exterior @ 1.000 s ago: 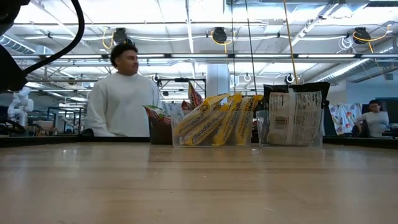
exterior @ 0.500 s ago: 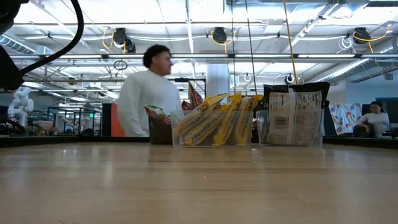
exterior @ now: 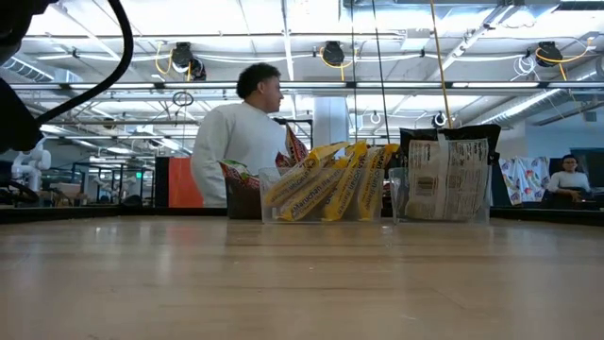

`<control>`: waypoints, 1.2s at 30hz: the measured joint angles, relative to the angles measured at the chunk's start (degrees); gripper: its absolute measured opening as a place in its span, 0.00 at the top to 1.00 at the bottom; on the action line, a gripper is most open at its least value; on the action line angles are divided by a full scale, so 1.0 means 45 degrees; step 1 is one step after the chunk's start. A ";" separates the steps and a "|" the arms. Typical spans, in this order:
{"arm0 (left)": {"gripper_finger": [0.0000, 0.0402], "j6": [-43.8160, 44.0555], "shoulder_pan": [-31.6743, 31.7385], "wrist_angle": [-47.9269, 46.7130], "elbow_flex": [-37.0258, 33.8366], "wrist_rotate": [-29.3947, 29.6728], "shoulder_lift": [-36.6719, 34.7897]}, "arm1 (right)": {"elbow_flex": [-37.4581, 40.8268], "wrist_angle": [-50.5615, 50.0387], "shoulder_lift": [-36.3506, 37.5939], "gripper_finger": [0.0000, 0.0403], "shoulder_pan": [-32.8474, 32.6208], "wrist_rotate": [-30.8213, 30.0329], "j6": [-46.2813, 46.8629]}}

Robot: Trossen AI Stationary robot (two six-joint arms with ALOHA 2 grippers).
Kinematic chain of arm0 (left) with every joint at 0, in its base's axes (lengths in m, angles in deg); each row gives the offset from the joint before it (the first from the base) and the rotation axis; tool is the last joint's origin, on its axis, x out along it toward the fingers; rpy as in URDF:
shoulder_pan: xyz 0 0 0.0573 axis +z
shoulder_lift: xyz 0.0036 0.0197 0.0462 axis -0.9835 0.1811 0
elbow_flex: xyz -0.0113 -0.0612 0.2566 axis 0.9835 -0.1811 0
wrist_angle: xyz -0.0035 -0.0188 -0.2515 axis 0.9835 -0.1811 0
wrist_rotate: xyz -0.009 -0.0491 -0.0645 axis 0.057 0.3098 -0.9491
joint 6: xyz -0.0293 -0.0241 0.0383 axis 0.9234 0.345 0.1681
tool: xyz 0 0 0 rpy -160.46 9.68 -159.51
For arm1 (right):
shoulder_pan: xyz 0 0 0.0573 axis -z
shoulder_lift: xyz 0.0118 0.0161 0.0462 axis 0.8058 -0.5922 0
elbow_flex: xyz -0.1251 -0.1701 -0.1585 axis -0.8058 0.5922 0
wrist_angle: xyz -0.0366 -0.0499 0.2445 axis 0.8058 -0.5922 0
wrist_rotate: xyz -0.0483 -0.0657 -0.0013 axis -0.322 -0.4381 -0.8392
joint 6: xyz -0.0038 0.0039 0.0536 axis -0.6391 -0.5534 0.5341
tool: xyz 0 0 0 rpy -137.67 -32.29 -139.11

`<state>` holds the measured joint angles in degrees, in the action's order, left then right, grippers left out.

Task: Sort Maruchan noodles
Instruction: Put the black noodle pack into the right transparent bin

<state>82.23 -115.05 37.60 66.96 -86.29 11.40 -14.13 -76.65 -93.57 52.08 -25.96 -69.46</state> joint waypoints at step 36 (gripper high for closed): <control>1.00 0.1273 0.0496 -0.4069 0.3537 0.3403 0.0442 | -0.0005 -0.0016 0.0118 0.75 -0.0005 -0.0482 -0.0654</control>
<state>87.96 -112.82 19.29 82.87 -70.98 13.39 -14.15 -76.72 -93.04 52.06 -28.13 -72.40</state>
